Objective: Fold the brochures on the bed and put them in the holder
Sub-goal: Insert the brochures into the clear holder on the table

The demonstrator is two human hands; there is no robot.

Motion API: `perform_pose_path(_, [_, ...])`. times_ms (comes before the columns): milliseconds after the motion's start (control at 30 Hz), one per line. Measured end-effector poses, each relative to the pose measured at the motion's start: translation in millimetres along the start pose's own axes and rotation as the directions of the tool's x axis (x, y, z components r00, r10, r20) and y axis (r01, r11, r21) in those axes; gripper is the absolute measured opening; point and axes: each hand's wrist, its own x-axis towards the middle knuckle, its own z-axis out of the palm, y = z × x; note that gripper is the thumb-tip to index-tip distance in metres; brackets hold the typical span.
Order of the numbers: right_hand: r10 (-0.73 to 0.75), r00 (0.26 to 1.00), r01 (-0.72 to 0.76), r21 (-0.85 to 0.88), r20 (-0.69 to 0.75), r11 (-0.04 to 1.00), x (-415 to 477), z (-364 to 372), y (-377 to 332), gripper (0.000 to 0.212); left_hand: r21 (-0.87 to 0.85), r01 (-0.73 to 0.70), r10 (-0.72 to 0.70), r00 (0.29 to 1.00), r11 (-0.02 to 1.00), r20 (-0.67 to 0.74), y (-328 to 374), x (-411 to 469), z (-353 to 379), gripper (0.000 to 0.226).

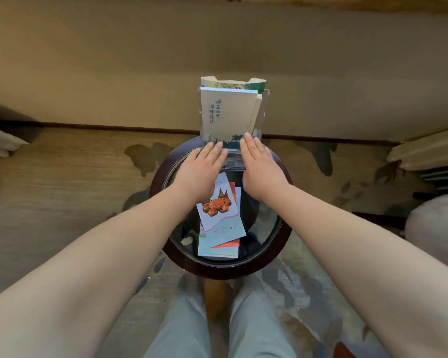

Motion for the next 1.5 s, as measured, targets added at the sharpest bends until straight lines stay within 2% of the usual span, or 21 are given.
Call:
perform_pose_path(100, [0.049, 0.995, -0.057, 0.094, 0.086, 0.994, -11.5, 36.3, -2.1, 0.083, -0.155, 0.097, -0.088, 0.994, 0.983, 0.067, 17.2, -13.3, 24.4, 0.054])
perform_pose_path(167, [0.117, 0.979, -0.145, 0.168, 0.169, 0.975, -17.4, 60.8, -4.3, 0.081, -0.277, 0.258, -0.218, 0.961, 0.926, 0.168, 27.0, -22.0, 44.6, 0.044])
perform_pose_path(267, [0.205, 0.942, -0.278, 0.273, 0.266, 0.921, -24.7, 97.8, -7.7, 0.071, -0.445, 0.510, -0.367, 0.853, 0.736, 0.370, 39.5, -32.4, 77.4, 0.052])
perform_pose_path(367, [0.278, 0.916, -0.370, 0.341, 0.289, 0.864, -32.7, 132.1, -10.3, 0.057, -0.525, 0.629, -0.402, 0.774, 0.573, 0.489, 49.1, -36.4, 105.5, 0.074])
perform_pose_path(433, [0.299, 0.897, -0.409, 0.361, 0.325, 0.838, -38.9, 152.6, -11.0, 0.060, -0.571, 0.637, -0.411, 0.771, 0.518, 0.487, 51.9, -35.9, 119.4, 0.084])
perform_pose_path(533, [0.373, 0.876, -0.478, 0.439, 0.306, 0.761, -45.8, 174.3, -16.6, 0.042, -0.657, 0.593, -0.411, 0.802, 0.465, 0.433, 54.4, -37.5, 133.7, 0.086])
perform_pose_path(567, [0.407, 0.866, -0.499, 0.465, 0.290, 0.731, -48.2, 179.2, -20.7, 0.046, -0.689, 0.574, -0.407, 0.813, 0.443, 0.416, 55.9, -38.4, 136.8, 0.086])
perform_pose_path(667, [0.444, 0.849, -0.527, 0.477, 0.286, 0.703, -57.8, 190.7, -34.6, 0.073, -0.756, 0.533, -0.415, 0.829, 0.380, 0.376, 64.8, -41.4, 141.7, 0.085])
perform_pose_path(767, [0.471, 0.827, -0.562, 0.436, 0.306, 0.703, -69.4, 204.2, -43.9, 0.079, -0.774, 0.517, -0.430, 0.831, 0.364, 0.353, 79.6, -46.9, 145.7, 0.082])
perform_pose_path(833, [0.497, 0.798, -0.601, 0.403, 0.340, 0.690, -74.8, 210.7, -46.4, 0.074, -0.762, 0.534, -0.448, 0.819, 0.367, 0.358, 87.9, -49.3, 150.1, 0.081])
perform_pose_path(900, [0.528, 0.778, -0.629, 0.422, 0.341, 0.653, -74.8, 212.7, -47.2, 0.059, -0.735, 0.576, -0.474, 0.790, 0.357, 0.389, 92.4, -48.8, 155.3, 0.079])
perform_pose_path(967, [0.568, 0.761, -0.643, 0.474, 0.313, 0.601, -68.5, 212.4, -45.7, 0.045, -0.707, 0.619, -0.502, 0.756, 0.342, 0.419, 94.4, -46.6, 158.6, 0.068])
perform_pose_path(1033, [0.609, 0.735, -0.654, 0.552, 0.300, 0.518, -58.4, 211.2, -42.4, 0.039, -0.688, 0.653, -0.529, 0.723, 0.316, 0.444, 96.0, -43.0, 160.5, 0.057])
perform_pose_path(1133, [0.639, 0.699, -0.654, 0.649, 0.321, 0.389, -48.3, 210.1, -36.5, 0.029, -0.671, 0.693, -0.559, 0.677, 0.263, 0.479, 96.4, -37.5, 161.5, 0.054])
perform_pose_path(1200, [0.629, 0.686, -0.662, 0.672, 0.365, 0.332, -47.5, 209.3, -32.3, 0.032, -0.654, 0.713, -0.541, 0.665, 0.253, 0.515, 90.8, -35.2, 161.9, 0.055])
perform_pose_path(1367, [0.616, 0.648, -0.706, 0.657, 0.448, 0.265, -48.0, 207.9, -22.1, 0.036, -0.635, 0.731, -0.444, 0.670, 0.250, 0.595, 77.1, -32.8, 161.0, 0.051])
perform_pose_path(1500, [0.651, 0.635, -0.685, 0.693, 0.417, 0.225, -49.9, 208.3, -20.3, 0.037, -0.681, 0.696, -0.490, 0.687, 0.228, 0.537, 90.1, -33.9, 152.9, 0.056])
